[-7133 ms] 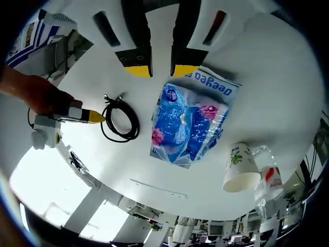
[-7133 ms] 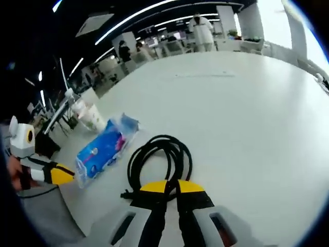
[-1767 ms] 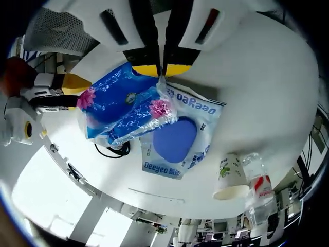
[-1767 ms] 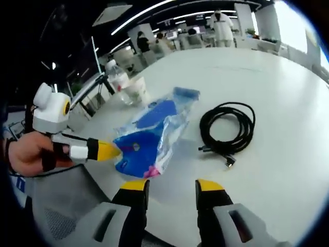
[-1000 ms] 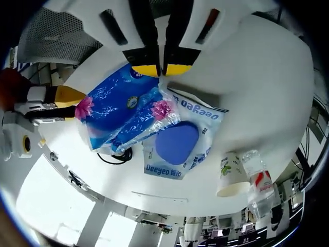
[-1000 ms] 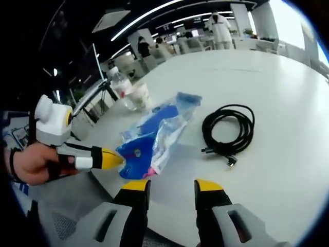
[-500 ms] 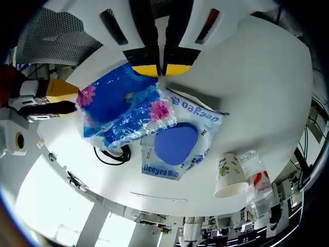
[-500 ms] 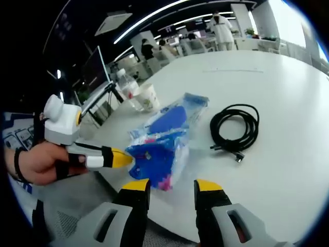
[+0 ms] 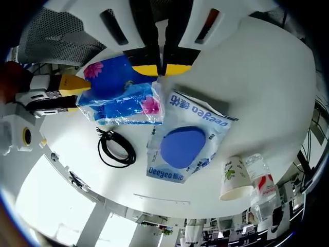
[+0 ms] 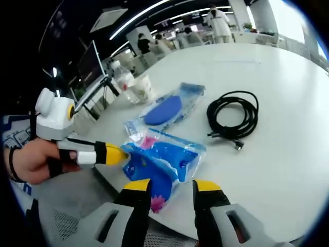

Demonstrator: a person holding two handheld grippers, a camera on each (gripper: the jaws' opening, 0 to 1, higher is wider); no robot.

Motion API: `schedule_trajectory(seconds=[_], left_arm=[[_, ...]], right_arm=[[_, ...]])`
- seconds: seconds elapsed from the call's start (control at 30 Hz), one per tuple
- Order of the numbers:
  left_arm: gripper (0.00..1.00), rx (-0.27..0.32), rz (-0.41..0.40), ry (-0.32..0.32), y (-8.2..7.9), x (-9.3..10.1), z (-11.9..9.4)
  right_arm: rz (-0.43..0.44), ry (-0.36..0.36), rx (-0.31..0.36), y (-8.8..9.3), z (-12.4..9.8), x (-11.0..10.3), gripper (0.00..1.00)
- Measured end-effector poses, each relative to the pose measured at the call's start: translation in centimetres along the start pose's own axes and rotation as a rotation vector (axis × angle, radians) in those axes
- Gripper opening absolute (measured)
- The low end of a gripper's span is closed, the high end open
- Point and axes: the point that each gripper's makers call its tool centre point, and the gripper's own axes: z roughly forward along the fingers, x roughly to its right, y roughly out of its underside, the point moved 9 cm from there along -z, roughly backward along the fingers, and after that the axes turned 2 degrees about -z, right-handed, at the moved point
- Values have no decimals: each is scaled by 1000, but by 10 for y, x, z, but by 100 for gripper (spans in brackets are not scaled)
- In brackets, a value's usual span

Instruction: Arrange the tabletop items into an orderly group along one side of the table until the central work area is clear of visible clutter.

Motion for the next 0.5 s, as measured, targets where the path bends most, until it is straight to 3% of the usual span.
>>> schedule_trajectory(seconds=[0.23, 0.5], left_arm=[[0, 9, -7, 23, -4, 6, 0], [0, 21, 28, 56, -21, 18, 4]], right_arm=[[7, 21, 6, -4, -1, 8, 9], [11, 31, 30, -17, -6, 20, 3]])
